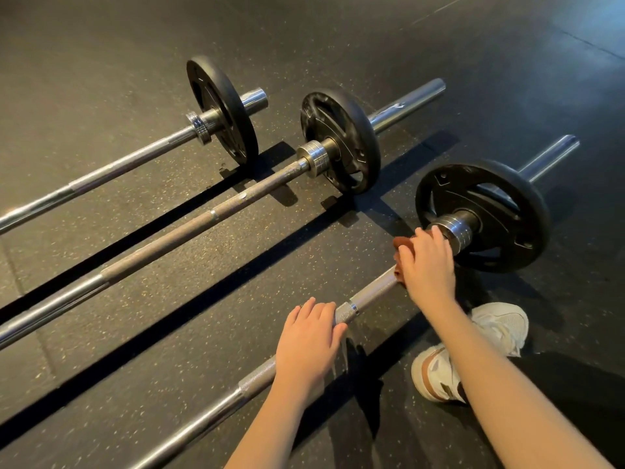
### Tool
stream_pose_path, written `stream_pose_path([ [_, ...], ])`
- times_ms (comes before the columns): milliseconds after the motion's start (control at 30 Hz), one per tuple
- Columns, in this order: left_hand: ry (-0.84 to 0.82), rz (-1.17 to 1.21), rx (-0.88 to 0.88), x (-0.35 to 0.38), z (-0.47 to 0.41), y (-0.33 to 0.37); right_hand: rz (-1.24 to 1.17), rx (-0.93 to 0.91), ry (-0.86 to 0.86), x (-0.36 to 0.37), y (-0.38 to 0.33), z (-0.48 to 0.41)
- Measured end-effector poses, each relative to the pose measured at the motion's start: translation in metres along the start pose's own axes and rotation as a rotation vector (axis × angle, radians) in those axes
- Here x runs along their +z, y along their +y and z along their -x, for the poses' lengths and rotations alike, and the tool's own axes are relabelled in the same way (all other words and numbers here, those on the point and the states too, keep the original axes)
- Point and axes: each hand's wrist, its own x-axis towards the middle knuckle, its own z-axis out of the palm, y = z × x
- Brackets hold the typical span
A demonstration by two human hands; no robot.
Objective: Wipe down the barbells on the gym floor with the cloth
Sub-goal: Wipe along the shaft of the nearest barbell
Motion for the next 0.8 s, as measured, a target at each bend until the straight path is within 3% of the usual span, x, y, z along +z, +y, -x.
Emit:
stream_pose_path([
  [133,-0.033,-0.013,-0.019,0.000,-0.001,0.001,-0.163,-0.185,-0.124,0.020,-0.017,0.065],
  [233,-0.032,-0.017,-0.015,-0.002,-0.001,0.003,-0.081,-0.335,-0.189,0.007,-0.001,0.044],
  [300,-0.032,-0.015,-0.010,0.000,-0.001,0.002,-0.015,-0.240,-0.126,-0.003,0.008,0.014],
  [433,-0.027,-0.026,-0.009,0.001,-0.001,-0.001,-0.143,0.051,0.024,-0.001,-0.007,0.017],
  [567,-0.016,-0.028,-0.011,0.001,-0.002,0.001,-0.129,-0.223,-0.134,0.017,-0.016,0.074],
  [667,0.003,-0.020,-0.002,-0.002,-0.002,0.004,0.019,-0.353,-0.171,0.005,-0.001,0.049],
  [800,-0.008,-0.020,-0.011,-0.001,-0.001,0.001,-0.076,-0.066,-0.048,0.012,-0.019,0.037],
])
